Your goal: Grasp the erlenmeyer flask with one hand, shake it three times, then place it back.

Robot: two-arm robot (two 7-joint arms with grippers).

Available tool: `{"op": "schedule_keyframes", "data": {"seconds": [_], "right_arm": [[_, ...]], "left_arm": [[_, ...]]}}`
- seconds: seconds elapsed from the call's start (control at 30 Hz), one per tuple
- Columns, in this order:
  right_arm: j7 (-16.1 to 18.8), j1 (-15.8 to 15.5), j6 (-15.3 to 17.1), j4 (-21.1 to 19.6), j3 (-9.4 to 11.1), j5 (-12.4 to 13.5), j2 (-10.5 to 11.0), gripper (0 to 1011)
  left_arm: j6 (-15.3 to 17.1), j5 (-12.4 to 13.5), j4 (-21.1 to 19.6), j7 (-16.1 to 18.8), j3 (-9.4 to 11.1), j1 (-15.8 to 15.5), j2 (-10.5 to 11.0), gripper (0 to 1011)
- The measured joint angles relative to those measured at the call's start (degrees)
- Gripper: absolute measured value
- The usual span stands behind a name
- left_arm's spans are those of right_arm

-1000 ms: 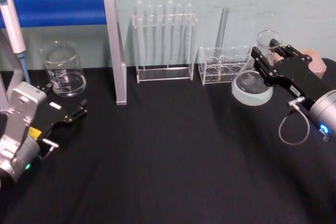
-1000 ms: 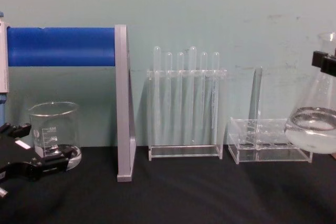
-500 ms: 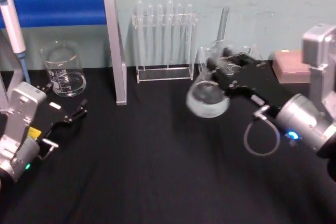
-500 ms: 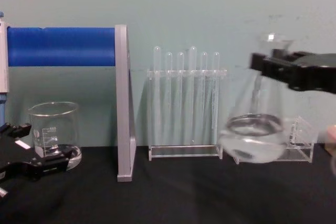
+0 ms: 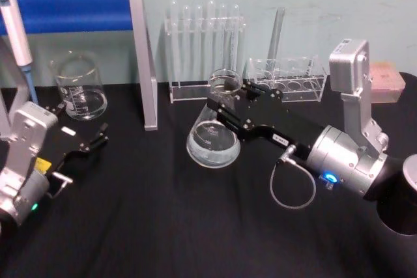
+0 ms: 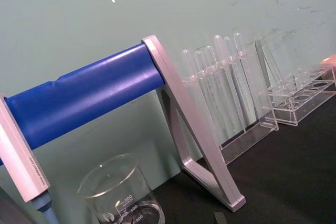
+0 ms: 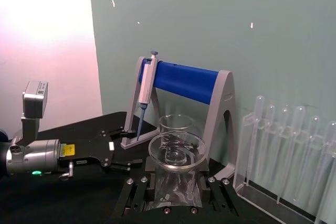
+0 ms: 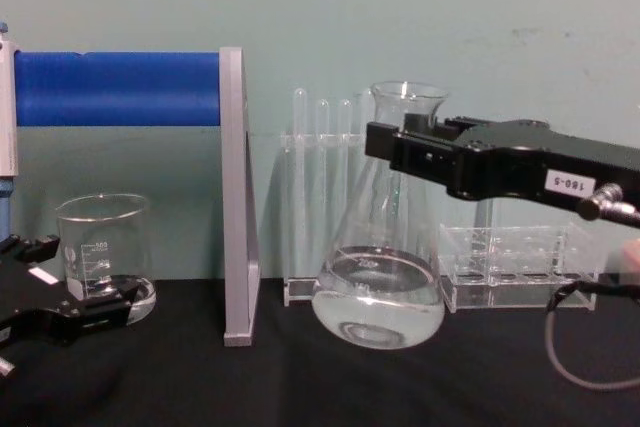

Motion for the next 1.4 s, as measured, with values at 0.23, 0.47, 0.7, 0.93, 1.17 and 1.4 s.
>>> {"op": "schedule_keyframes", "data": {"seconds": [0.23,0.47,0.7,0.93,1.17,1.4], "right_arm": [[0.2,0.9,-0.5,0.5,-1.0,0.6,0.4,452],[0.1,1.6,-0.9,1.1,-1.6,0.9,0.7,452],[0.2,2.2,-1.4,2.0,-1.9,1.1,1.0,452],[1.2,3.3,-2.1,4.0,-2.3,1.1,1.6,452],[2.2,4.1,-2.4,6.5,-2.9,0.6,2.2,452],[3.0,4.5,-2.5,8.4,-3.5,0.2,2.4,452]], "left_arm": [[0.0,0.0,0.0,0.0,0.0,0.0,0.0,1001],[0.0,0.0,0.0,0.0,0.0,0.0,0.0,1001],[0.0,0.0,0.0,0.0,0.0,0.0,0.0,1001],[0.0,0.0,0.0,0.0,0.0,0.0,0.0,1001],[0.0,0.0,0.0,0.0,0.0,0.0,0.0,1001],[0.0,0.0,0.0,0.0,0.0,0.0,0.0,1001]]}}
